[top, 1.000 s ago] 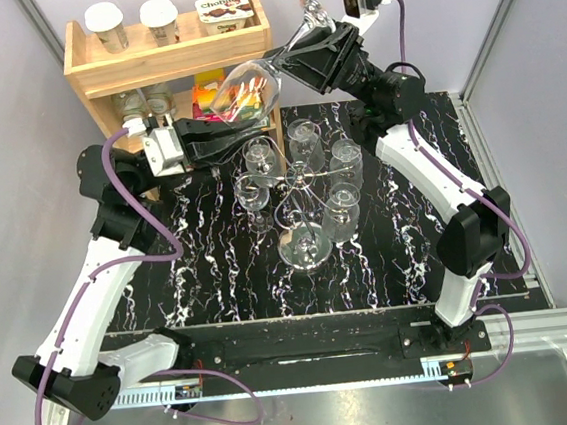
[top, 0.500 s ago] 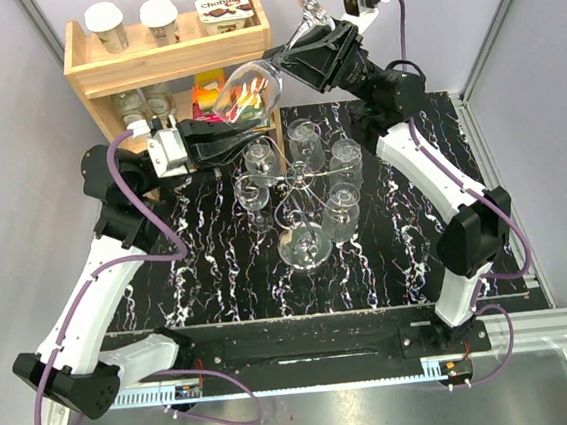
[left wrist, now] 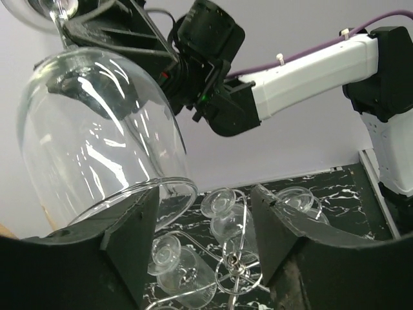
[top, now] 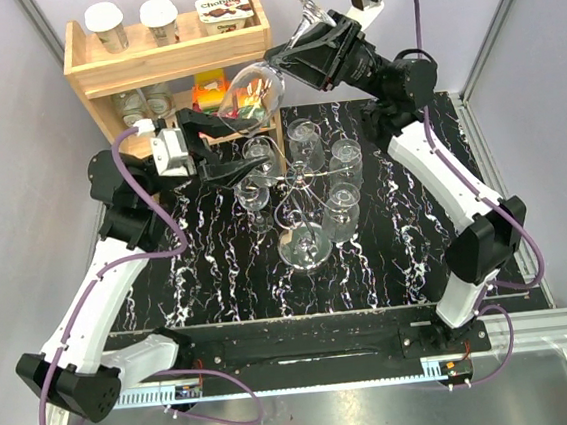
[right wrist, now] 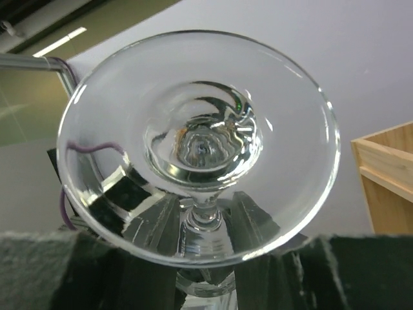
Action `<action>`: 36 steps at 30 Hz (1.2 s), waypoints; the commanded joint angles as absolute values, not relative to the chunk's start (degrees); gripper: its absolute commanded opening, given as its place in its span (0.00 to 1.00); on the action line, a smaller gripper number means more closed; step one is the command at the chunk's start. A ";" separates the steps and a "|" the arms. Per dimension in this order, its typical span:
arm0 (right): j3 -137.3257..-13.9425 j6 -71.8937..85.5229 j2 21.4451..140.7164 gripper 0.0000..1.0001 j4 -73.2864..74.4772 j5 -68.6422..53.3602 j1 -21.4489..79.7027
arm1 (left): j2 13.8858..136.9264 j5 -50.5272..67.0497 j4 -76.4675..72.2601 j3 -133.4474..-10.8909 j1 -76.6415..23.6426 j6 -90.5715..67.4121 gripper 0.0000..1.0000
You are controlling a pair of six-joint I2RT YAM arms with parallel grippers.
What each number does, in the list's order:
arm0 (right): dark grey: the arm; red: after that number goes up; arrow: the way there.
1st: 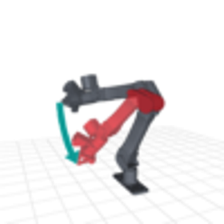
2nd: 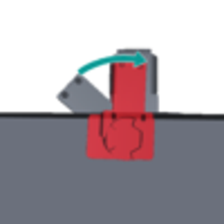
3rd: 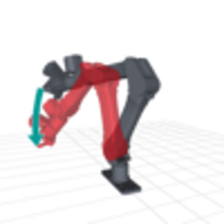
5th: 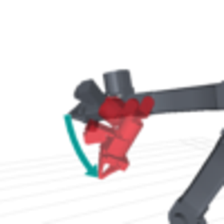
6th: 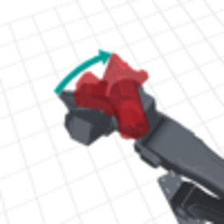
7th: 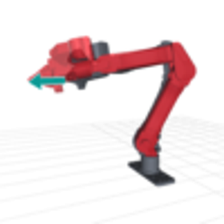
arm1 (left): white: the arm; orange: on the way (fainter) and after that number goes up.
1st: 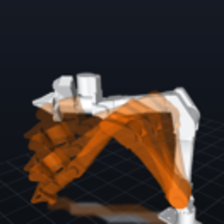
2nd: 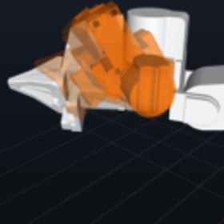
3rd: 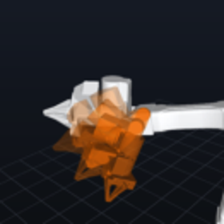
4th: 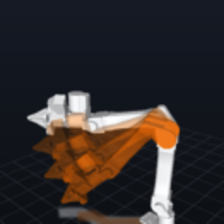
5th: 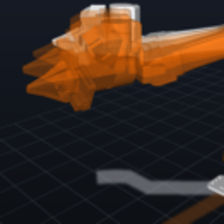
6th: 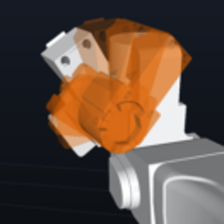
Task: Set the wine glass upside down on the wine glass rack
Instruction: Adjust the wine glass.
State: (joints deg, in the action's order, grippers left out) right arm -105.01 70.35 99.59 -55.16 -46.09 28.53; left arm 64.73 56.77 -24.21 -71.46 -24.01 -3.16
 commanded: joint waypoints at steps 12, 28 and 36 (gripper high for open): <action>-113.38 41.94 89.21 0.00 -15.83 -62.14 30.67 | 65.66 61.79 -15.38 -64.07 -21.10 -13.27 0.78; -118.65 14.26 86.40 0.00 13.34 -54.59 30.67 | 65.30 62.84 -21.45 -75.03 -16.88 -23.11 0.75; -115.84 8.53 84.64 0.00 17.58 -53.97 30.67 | 74.70 60.12 16.04 -106.32 -16.70 -7.49 0.69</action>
